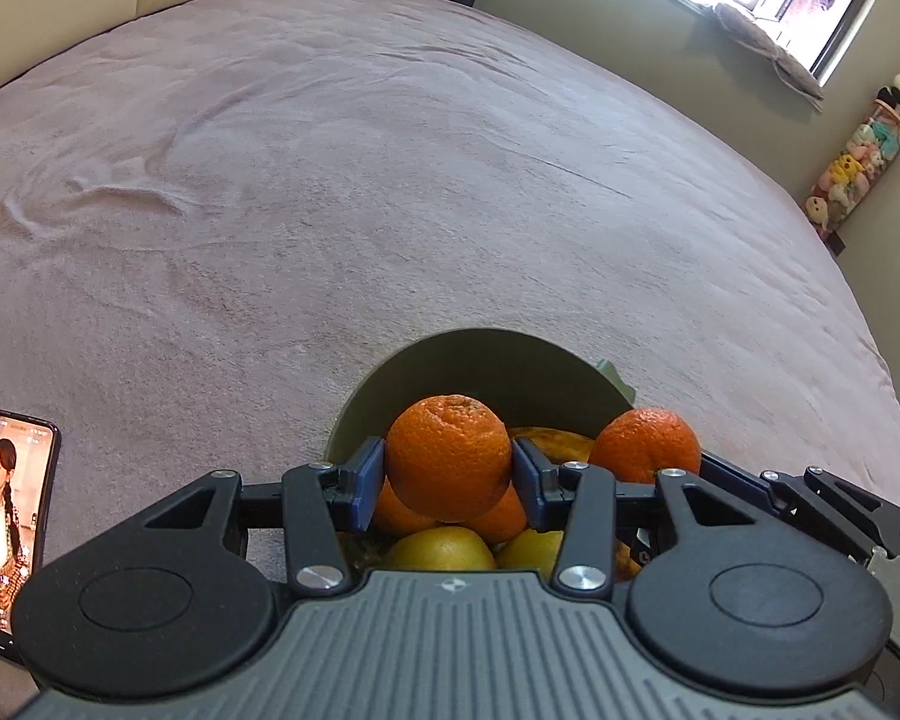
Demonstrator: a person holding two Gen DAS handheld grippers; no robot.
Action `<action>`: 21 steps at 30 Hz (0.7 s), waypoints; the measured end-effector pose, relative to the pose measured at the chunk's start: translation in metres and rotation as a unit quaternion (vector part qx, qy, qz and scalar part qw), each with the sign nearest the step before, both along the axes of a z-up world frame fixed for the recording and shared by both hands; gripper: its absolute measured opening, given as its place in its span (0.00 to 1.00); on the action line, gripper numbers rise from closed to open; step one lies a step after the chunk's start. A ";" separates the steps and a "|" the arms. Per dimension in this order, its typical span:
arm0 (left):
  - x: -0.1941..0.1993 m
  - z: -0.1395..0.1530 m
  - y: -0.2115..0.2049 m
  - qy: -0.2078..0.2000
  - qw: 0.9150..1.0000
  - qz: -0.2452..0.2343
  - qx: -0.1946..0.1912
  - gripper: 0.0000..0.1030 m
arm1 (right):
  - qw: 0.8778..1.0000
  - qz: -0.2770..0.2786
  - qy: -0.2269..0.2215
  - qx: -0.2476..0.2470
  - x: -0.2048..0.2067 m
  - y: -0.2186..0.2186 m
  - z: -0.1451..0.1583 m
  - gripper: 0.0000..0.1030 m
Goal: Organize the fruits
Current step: 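Lower the mandarins into the colander and open both tools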
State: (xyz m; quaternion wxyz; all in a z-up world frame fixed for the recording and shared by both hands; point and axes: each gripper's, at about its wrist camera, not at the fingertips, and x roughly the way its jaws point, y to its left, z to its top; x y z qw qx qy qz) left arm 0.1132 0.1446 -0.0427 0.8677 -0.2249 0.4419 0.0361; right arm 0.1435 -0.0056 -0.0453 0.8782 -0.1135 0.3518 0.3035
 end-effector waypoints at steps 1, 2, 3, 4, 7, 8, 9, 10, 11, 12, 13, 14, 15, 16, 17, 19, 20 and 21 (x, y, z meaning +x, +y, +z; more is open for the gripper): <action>0.001 -0.002 0.001 0.002 1.000 0.000 -0.003 0.50 | 1.000 0.002 0.002 -0.001 0.002 0.001 -0.002 0.41; 0.002 -0.005 0.002 0.005 1.000 0.000 -0.006 0.50 | 1.000 0.004 0.004 -0.004 0.003 0.003 -0.005 0.41; 0.003 -0.006 0.002 0.008 1.000 0.001 -0.009 0.50 | 1.000 0.007 0.005 -0.008 0.004 0.005 -0.008 0.41; 0.005 -0.009 0.002 0.012 1.000 0.001 -0.012 0.50 | 1.000 0.011 0.005 -0.014 0.004 0.007 -0.010 0.41; 0.007 -0.014 0.004 0.021 1.000 0.002 -0.021 0.50 | 0.999 0.028 0.004 -0.039 0.003 0.014 -0.020 0.41; 0.008 -0.016 0.004 0.023 0.999 0.002 -0.025 0.50 | 0.998 0.033 0.001 -0.050 0.002 0.017 -0.024 0.41; 0.008 -0.017 0.004 0.024 0.999 0.001 -0.027 0.50 | 0.997 0.038 -0.002 -0.063 0.001 0.019 -0.027 0.41; 0.009 -0.018 0.004 0.025 0.999 0.001 -0.029 0.50 | 0.996 0.042 -0.005 -0.075 0.001 0.022 -0.031 0.41; 0.011 -0.019 0.004 0.026 0.999 -0.001 -0.029 0.50 | 0.995 0.044 -0.007 -0.085 0.000 0.024 -0.035 0.41; 0.011 -0.020 0.003 0.027 0.999 -0.002 -0.028 0.50 | 0.995 0.045 -0.009 -0.093 0.000 0.025 -0.037 0.41; 0.012 -0.021 0.002 0.028 0.999 -0.004 -0.027 0.50 | 0.994 0.046 -0.009 -0.100 0.000 0.026 -0.040 0.41; 0.012 -0.022 0.002 0.029 0.999 -0.005 -0.027 0.50 | 0.993 0.047 -0.010 -0.107 -0.001 0.027 -0.042 0.41; 0.012 -0.023 0.000 0.030 0.999 -0.008 -0.027 0.50 | 0.992 0.049 -0.010 -0.113 0.000 0.028 -0.045 0.41; 0.013 -0.024 0.000 0.032 0.999 -0.010 -0.027 0.50 | 0.992 0.050 -0.011 -0.118 -0.001 0.028 -0.047 0.41; 0.013 -0.025 0.000 0.033 0.999 -0.011 -0.028 0.50 | 0.991 0.051 -0.014 -0.122 -0.001 0.028 -0.048 0.41; 0.014 -0.026 -0.001 0.035 0.999 -0.014 -0.027 0.50 | 0.990 0.053 -0.018 -0.127 -0.002 0.028 -0.049 0.42; 0.015 -0.026 -0.002 0.035 0.999 -0.016 -0.027 0.50 | 0.990 0.053 -0.018 -0.128 -0.002 0.029 -0.050 0.42; 0.015 -0.026 -0.003 0.036 0.999 -0.018 -0.026 0.50 | 0.990 0.054 -0.019 -0.130 -0.002 0.029 -0.050 0.42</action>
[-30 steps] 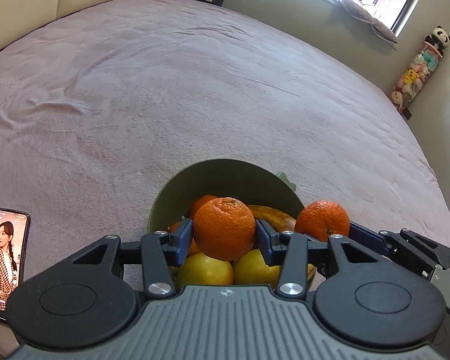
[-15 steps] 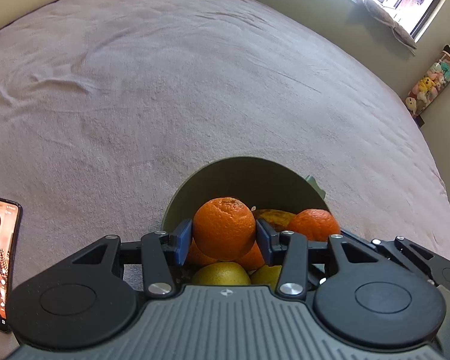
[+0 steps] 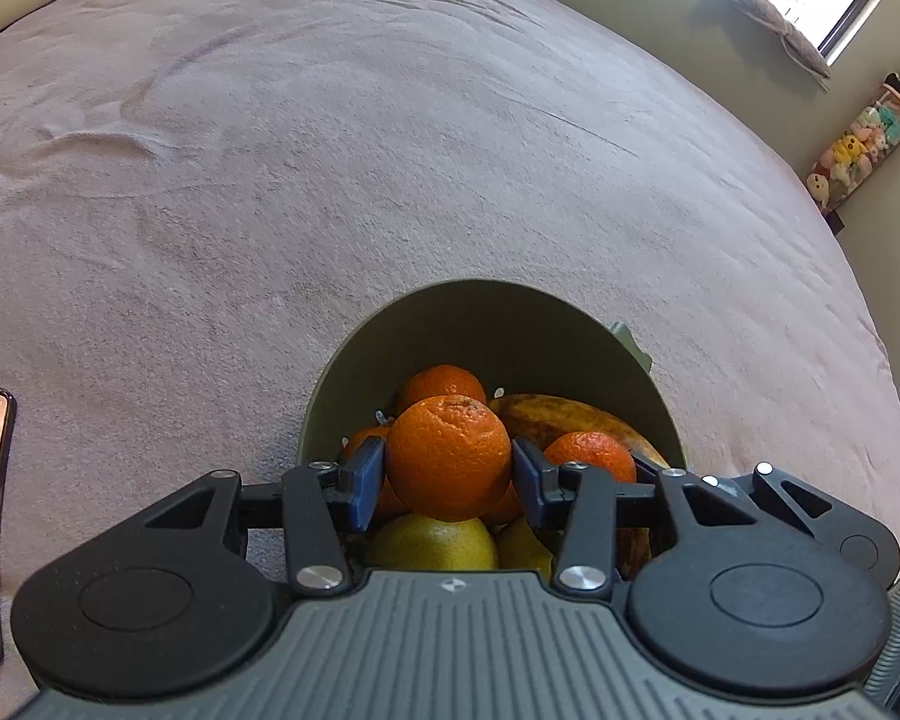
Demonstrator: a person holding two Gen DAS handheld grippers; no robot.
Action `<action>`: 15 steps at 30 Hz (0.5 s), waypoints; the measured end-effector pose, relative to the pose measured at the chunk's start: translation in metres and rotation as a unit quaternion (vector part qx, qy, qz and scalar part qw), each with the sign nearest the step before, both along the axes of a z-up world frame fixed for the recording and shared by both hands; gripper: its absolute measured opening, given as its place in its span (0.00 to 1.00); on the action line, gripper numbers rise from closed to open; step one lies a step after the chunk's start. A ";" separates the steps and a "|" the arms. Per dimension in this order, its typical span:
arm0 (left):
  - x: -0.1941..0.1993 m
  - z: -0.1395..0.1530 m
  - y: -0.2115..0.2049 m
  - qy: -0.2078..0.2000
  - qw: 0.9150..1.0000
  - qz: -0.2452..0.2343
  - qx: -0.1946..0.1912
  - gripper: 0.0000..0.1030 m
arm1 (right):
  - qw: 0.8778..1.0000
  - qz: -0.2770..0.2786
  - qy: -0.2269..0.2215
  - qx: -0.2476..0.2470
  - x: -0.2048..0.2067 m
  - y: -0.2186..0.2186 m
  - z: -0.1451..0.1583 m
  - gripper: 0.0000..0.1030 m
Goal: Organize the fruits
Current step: 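Lower the mandarins into the colander and open both tools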
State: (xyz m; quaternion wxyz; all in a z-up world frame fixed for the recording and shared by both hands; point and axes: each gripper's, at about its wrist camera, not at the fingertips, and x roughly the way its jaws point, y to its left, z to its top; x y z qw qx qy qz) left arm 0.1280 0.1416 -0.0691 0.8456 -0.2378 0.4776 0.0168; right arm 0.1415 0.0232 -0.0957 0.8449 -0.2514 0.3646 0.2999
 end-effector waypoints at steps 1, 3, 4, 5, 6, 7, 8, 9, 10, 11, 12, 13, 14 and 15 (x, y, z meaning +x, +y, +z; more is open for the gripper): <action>0.000 0.000 -0.001 0.000 1.000 -0.002 0.000 0.50 | 1.000 0.002 -0.002 -0.004 -0.001 0.001 -0.001 0.42; 0.000 -0.001 -0.002 0.001 1.000 -0.005 0.001 0.50 | 1.000 0.007 -0.007 -0.011 -0.003 0.002 -0.002 0.42; 0.000 -0.001 -0.003 0.002 1.000 -0.005 0.002 0.50 | 1.000 0.007 -0.008 -0.011 -0.004 0.004 -0.002 0.42; 0.000 -0.001 -0.003 0.002 1.000 -0.004 0.003 0.50 | 1.000 0.007 -0.008 -0.010 -0.004 0.004 -0.001 0.42; 0.000 0.000 -0.003 0.002 1.000 -0.004 0.004 0.50 | 1.000 0.006 -0.006 -0.008 -0.005 0.004 -0.001 0.42; 0.000 0.000 -0.003 0.003 1.000 -0.004 0.005 0.50 | 1.000 0.005 -0.004 -0.006 -0.004 0.004 -0.001 0.42; 0.000 0.000 -0.003 0.003 1.000 -0.004 0.007 0.50 | 1.000 0.003 -0.001 -0.002 -0.005 0.003 0.000 0.42; 0.000 0.000 -0.003 0.002 1.000 -0.004 0.008 0.50 | 1.000 0.001 0.002 0.001 -0.004 0.002 0.001 0.42; 0.000 0.000 -0.004 0.002 1.000 -0.005 0.010 0.50 | 1.000 -0.001 0.003 0.004 -0.004 0.001 0.003 0.44; 0.000 0.000 -0.004 0.002 1.000 -0.005 0.011 0.50 | 1.000 -0.003 0.000 0.005 -0.005 0.000 0.006 0.47; 0.001 0.001 -0.005 0.002 1.000 -0.006 0.013 0.50 | 1.000 -0.006 -0.007 0.006 -0.006 -0.001 0.008 0.49; 0.001 0.000 -0.005 0.001 1.000 -0.007 0.014 0.50 | 1.000 -0.008 -0.012 0.008 -0.004 -0.003 0.011 0.52; 0.001 0.000 -0.006 0.001 1.000 -0.009 0.015 0.50 | 1.000 -0.010 -0.015 0.011 -0.003 -0.004 0.014 0.53; 0.002 0.000 -0.007 0.000 1.000 -0.011 0.016 0.50 | 1.000 -0.014 -0.018 0.015 -0.003 -0.007 0.017 0.54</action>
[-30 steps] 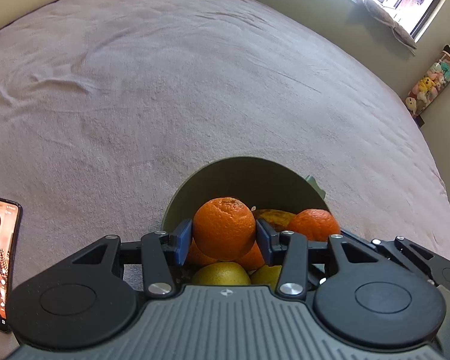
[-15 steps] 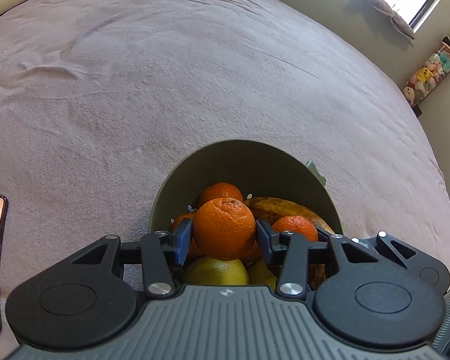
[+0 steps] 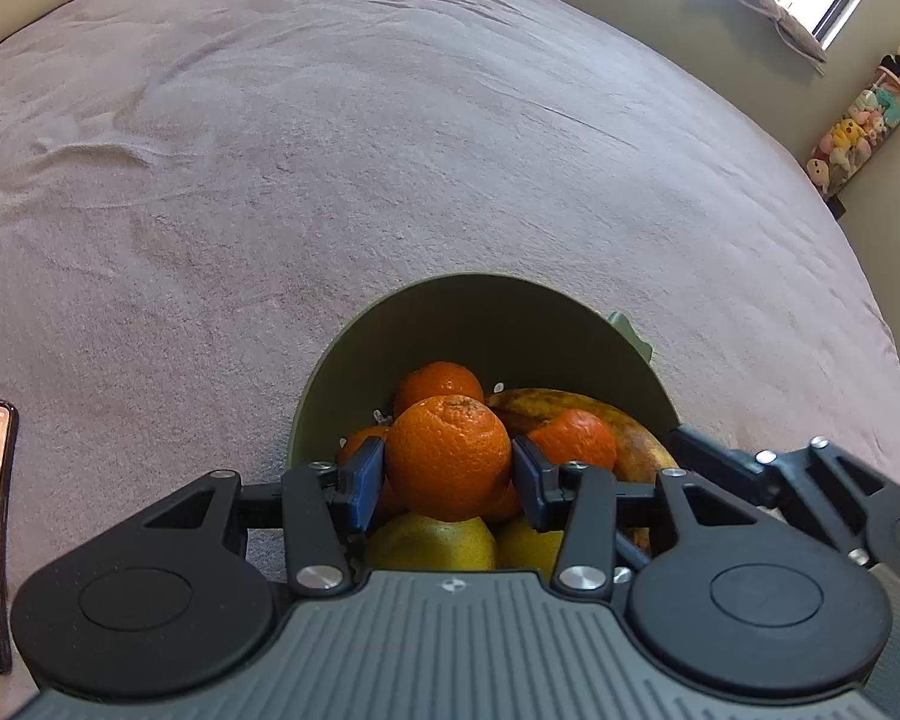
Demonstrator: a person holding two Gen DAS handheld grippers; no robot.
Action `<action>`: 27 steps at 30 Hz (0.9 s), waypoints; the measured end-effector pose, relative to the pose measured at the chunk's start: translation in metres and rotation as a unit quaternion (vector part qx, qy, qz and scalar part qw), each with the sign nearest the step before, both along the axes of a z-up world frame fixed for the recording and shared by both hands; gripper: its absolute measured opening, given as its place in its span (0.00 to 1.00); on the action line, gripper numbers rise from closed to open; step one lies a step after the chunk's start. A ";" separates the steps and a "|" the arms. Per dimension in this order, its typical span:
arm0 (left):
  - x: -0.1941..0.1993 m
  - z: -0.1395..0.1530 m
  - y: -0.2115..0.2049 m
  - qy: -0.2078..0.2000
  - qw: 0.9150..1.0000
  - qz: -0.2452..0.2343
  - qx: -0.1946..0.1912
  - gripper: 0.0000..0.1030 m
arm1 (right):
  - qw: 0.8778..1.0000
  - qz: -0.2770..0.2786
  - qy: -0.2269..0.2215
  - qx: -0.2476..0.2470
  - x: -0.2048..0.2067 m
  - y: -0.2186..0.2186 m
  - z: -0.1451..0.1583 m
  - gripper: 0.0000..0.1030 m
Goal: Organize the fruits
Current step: 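Lower the mandarins into the colander and open both tools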
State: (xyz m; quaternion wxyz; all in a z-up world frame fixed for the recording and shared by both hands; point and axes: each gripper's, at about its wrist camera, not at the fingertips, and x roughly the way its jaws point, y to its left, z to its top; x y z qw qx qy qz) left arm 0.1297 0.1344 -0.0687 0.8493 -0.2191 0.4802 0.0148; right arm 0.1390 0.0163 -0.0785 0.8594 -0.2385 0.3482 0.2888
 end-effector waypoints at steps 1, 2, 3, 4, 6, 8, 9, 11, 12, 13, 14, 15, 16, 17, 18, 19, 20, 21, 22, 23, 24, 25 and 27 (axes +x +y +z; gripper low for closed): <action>0.001 0.000 -0.001 0.000 1.000 -0.003 0.001 0.50 | 1.000 -0.005 -0.003 0.003 0.000 -0.002 0.003 0.54; 0.001 0.000 -0.003 0.000 1.000 -0.007 0.003 0.50 | 1.000 -0.010 -0.006 0.005 0.004 -0.006 0.004 0.54; 0.002 -0.001 -0.005 -0.001 1.000 -0.010 0.004 0.50 | 1.000 -0.015 -0.009 0.005 0.005 -0.009 0.006 0.55; 0.003 -0.001 -0.006 -0.001 1.000 -0.013 0.006 0.50 | 1.000 -0.023 -0.013 0.005 0.006 -0.012 0.009 0.58; 0.005 -0.003 -0.011 0.001 1.000 -0.020 0.012 0.50 | 0.999 -0.041 -0.018 0.008 0.009 -0.019 0.013 0.62; 0.006 -0.005 -0.014 0.002 1.000 -0.023 0.017 0.50 | 0.998 -0.057 -0.016 0.014 0.017 -0.025 0.014 0.62; 0.007 -0.006 -0.016 0.003 0.999 -0.026 0.019 0.50 | 0.998 -0.067 -0.013 0.019 0.020 -0.028 0.014 0.62; 0.008 -0.009 -0.018 0.004 0.999 -0.027 0.021 0.50 | 0.996 -0.083 -0.002 0.027 0.027 -0.036 0.015 0.63; 0.009 -0.010 -0.019 0.004 0.999 -0.027 0.023 0.50 | 0.996 -0.089 0.002 0.028 0.028 -0.037 0.015 0.63; 0.009 -0.010 -0.019 0.004 0.999 -0.028 0.027 0.50 | 0.995 -0.095 0.005 0.029 0.029 -0.039 0.013 0.63; 0.010 -0.010 -0.020 0.006 0.999 -0.029 0.033 0.50 | 0.994 -0.101 0.009 0.030 0.031 -0.040 0.012 0.63; 0.011 -0.012 -0.022 0.011 0.999 -0.030 0.042 0.50 | 0.994 -0.104 0.013 0.031 0.030 -0.041 0.011 0.63; 0.012 -0.013 -0.023 0.012 0.998 -0.033 0.047 0.50 | 0.994 -0.107 0.016 0.031 0.029 -0.042 0.010 0.63; 0.012 -0.014 -0.024 0.011 0.998 -0.033 0.052 0.50 | 0.993 -0.110 0.017 0.031 0.029 -0.043 0.010 0.63; 0.012 -0.013 -0.025 0.010 0.998 -0.036 0.055 0.51 | 0.993 -0.111 0.017 0.030 0.030 -0.044 0.010 0.63; 0.013 -0.013 -0.026 0.010 0.998 -0.038 0.058 0.51 | 0.993 -0.112 0.018 0.030 0.028 -0.045 0.010 0.63; 0.013 -0.013 -0.026 0.011 0.997 -0.038 0.061 0.51 | 0.993 -0.112 0.019 0.030 0.029 -0.045 0.010 0.63; 0.014 -0.012 -0.026 0.011 0.997 -0.037 0.061 0.51 | 0.993 -0.112 0.019 0.029 0.030 -0.044 0.010 0.63; 0.014 -0.012 -0.026 0.013 0.997 -0.036 0.060 0.51 | 0.993 -0.112 0.020 0.028 0.030 -0.044 0.009 0.63; 0.015 -0.012 -0.026 0.014 0.998 -0.035 0.059 0.51 | 0.993 -0.112 0.020 0.027 0.033 -0.043 0.008 0.63; 0.015 -0.011 -0.026 0.016 0.997 -0.035 0.060 0.51 | 0.993 -0.112 0.019 0.026 0.031 -0.043 0.009 0.63; 0.015 -0.011 -0.027 0.018 0.997 -0.034 0.063 0.53 | 0.993 -0.112 0.019 0.026 0.030 -0.044 0.010 0.64; 0.015 -0.008 -0.030 0.016 0.997 -0.032 0.074 0.57 | 0.993 -0.113 0.016 0.027 0.029 -0.044 0.011 0.65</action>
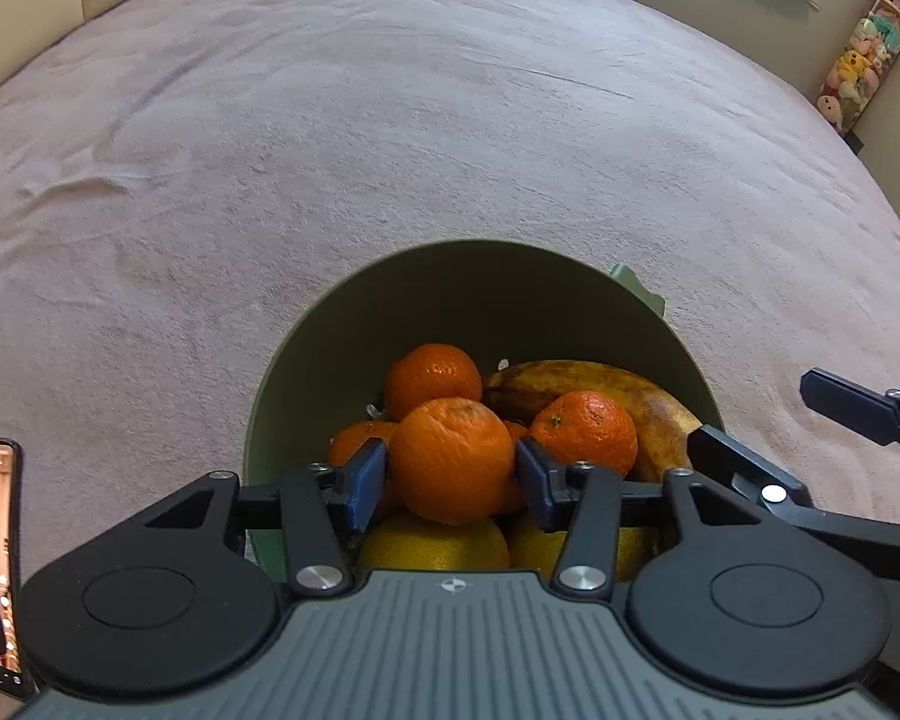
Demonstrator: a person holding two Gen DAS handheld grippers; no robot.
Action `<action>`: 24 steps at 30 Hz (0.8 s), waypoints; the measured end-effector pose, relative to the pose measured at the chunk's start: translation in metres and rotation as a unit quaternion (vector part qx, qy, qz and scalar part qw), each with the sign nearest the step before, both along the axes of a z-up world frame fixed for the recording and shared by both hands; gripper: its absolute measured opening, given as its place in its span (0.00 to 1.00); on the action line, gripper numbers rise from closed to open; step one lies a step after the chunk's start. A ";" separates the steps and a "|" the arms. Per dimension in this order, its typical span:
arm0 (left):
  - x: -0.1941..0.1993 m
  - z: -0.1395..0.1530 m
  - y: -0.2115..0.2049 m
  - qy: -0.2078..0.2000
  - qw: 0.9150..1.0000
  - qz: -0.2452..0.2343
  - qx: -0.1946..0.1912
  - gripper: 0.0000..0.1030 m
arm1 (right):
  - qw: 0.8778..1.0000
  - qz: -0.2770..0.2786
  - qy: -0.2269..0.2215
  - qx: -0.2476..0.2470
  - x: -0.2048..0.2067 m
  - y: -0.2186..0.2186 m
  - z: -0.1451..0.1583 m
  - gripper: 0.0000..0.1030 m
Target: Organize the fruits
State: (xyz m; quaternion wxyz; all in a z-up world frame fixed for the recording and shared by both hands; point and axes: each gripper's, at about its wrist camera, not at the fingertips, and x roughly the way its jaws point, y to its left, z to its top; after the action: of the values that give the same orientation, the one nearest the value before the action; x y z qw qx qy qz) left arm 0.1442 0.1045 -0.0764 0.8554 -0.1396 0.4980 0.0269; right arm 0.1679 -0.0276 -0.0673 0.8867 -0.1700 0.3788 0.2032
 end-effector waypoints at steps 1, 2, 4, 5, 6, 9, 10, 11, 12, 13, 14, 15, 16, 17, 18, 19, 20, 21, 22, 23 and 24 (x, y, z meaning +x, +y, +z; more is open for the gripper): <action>-0.001 0.003 -0.001 -0.006 1.000 -0.001 0.005 0.60 | 1.000 -0.001 -0.002 0.000 -0.001 0.000 0.001 0.66; -0.003 0.008 -0.003 -0.016 1.000 -0.002 0.007 0.63 | 1.000 -0.003 -0.004 0.000 -0.001 -0.001 0.002 0.68; -0.008 0.017 -0.003 -0.037 0.999 -0.006 0.000 0.71 | 1.000 -0.007 -0.010 0.001 -0.003 -0.003 0.006 0.69; -0.010 0.022 -0.003 -0.046 0.999 -0.006 -0.003 0.71 | 1.000 -0.011 -0.012 0.002 -0.004 -0.005 0.008 0.69; -0.012 0.028 -0.004 -0.055 0.998 -0.008 -0.004 0.71 | 1.000 -0.015 -0.014 0.004 -0.006 -0.007 0.010 0.70; -0.021 0.045 -0.008 -0.087 0.996 -0.008 0.006 0.71 | 0.999 -0.034 -0.022 0.010 -0.012 -0.017 0.022 0.79; -0.025 0.051 -0.009 -0.099 0.995 -0.008 0.012 0.71 | 0.999 -0.039 -0.025 0.014 -0.014 -0.020 0.026 0.79; -0.028 0.058 -0.012 -0.113 0.993 -0.010 0.020 0.71 | 0.999 -0.044 -0.027 0.017 -0.017 -0.023 0.030 0.79; -0.033 0.064 -0.013 -0.126 0.992 -0.011 0.028 0.71 | 0.998 -0.049 -0.028 0.021 -0.020 -0.026 0.035 0.79; -0.038 0.071 -0.015 -0.139 0.990 -0.010 0.038 0.72 | 0.998 -0.053 -0.031 0.024 -0.022 -0.029 0.039 0.82; -0.043 0.077 -0.017 -0.149 0.988 -0.009 0.046 0.73 | 0.997 -0.057 -0.034 0.029 -0.026 -0.031 0.044 0.86; -0.047 0.082 -0.019 -0.160 0.986 -0.007 0.053 0.74 | 0.997 -0.061 -0.038 0.034 -0.030 -0.034 0.049 0.87; -0.051 0.086 -0.020 -0.167 0.984 -0.006 0.058 0.74 | 0.996 -0.064 -0.042 0.040 -0.035 -0.038 0.054 0.88; -0.055 0.090 -0.021 -0.173 0.983 -0.006 0.063 0.74 | 0.996 -0.065 -0.044 0.046 -0.039 -0.040 0.060 0.88; -0.059 0.094 -0.022 -0.178 0.982 -0.008 0.068 0.74 | 0.995 -0.066 -0.047 0.052 -0.043 -0.043 0.065 0.88; -0.064 0.097 -0.024 -0.182 0.980 -0.010 0.073 0.74 | 0.995 -0.066 -0.049 0.057 -0.047 -0.045 0.070 0.88; -0.068 0.100 -0.026 -0.186 0.979 -0.012 0.077 0.74 | 0.995 -0.066 -0.052 0.061 -0.052 -0.047 0.075 0.88; -0.071 0.102 -0.028 -0.189 0.979 -0.014 0.080 0.74 | 0.994 -0.066 -0.056 0.065 -0.057 -0.049 0.079 0.88; -0.074 0.104 -0.030 -0.192 0.978 -0.019 0.083 0.74 | 0.994 -0.067 -0.059 0.068 -0.061 -0.051 0.082 0.88; -0.077 0.106 -0.032 -0.194 0.977 -0.026 0.086 0.74 | 0.993 -0.067 -0.063 0.070 -0.066 -0.052 0.086 0.88; -0.080 0.107 -0.035 -0.196 0.976 -0.031 0.088 0.74 | 0.993 -0.068 -0.068 0.071 -0.071 -0.054 0.089 0.88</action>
State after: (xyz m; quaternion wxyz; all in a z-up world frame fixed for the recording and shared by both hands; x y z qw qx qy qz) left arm 0.0641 0.0695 0.0307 0.9458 -0.0504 0.3204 0.0161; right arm 0.0968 -0.0819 0.0213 0.9320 -0.0936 0.3131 0.1571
